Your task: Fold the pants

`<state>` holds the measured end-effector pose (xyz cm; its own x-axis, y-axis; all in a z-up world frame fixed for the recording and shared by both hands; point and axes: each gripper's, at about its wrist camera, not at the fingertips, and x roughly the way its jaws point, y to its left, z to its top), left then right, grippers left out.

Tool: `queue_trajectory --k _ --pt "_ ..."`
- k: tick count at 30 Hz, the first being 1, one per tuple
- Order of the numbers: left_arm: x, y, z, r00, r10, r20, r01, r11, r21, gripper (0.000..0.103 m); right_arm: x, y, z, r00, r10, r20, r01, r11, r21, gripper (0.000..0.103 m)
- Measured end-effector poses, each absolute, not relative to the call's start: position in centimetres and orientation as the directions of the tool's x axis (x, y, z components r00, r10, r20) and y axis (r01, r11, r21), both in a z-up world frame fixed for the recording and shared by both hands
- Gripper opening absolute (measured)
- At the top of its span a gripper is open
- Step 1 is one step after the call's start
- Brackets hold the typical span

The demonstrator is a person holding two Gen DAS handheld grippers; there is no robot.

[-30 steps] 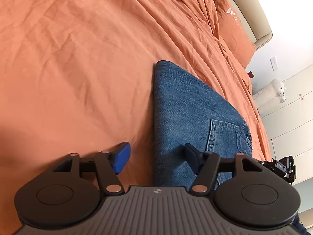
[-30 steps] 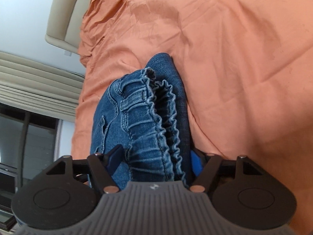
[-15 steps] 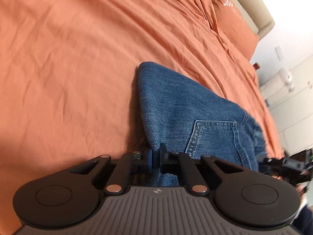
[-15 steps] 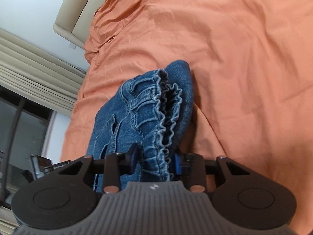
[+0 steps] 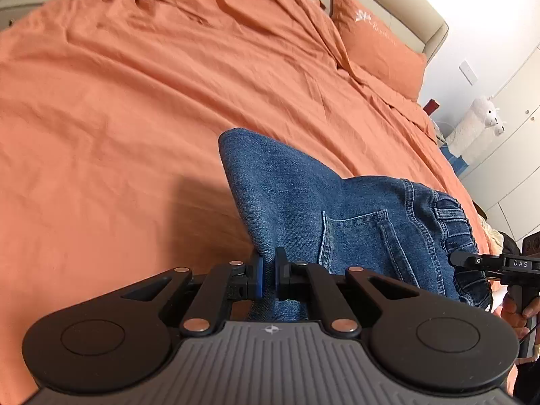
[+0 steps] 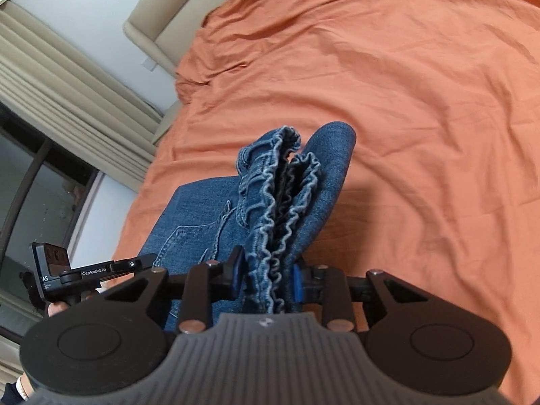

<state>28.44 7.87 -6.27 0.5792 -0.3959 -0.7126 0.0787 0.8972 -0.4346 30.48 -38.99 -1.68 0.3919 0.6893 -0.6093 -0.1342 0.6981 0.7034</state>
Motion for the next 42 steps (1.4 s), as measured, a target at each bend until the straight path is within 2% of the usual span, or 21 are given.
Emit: queue_trajectory --k 11,20,24,33,42 --pt "23.1 13.4 1.0 0.655 -0.273 -0.705 0.052 0.946 -0.319 0.006 27.6 -30.9 3.4 0.381 0.759 -0.528 -0.232 0.632 0.740 0.024" --pt "19.9 18.2 5.4 0.682 -0.153 -0.715 0.012 0.980 -0.198 0.006 26.0 -23.0 4.7 0.356 0.833 -0.424 -0.261 0.524 0.811 0.024" --pt "19.8 20.3 4.0 0.679 -0.139 -0.721 -0.023 0.977 -0.210 0.006 26.1 -19.9 3.7 0.341 0.846 -0.411 -0.248 0.502 0.828 0.024" --pt "21.4 24.4 -2.5 0.656 -0.192 -0.730 -0.057 0.952 -0.302 0.006 27.5 -16.6 -0.1 0.312 0.836 -0.452 -0.224 0.527 0.820 0.024" --pt "25.3 27.1 -8.9 0.680 -0.250 -0.689 -0.098 0.900 -0.424 0.006 29.3 -16.2 -3.9 0.331 0.810 -0.484 -0.212 0.564 0.798 0.024"
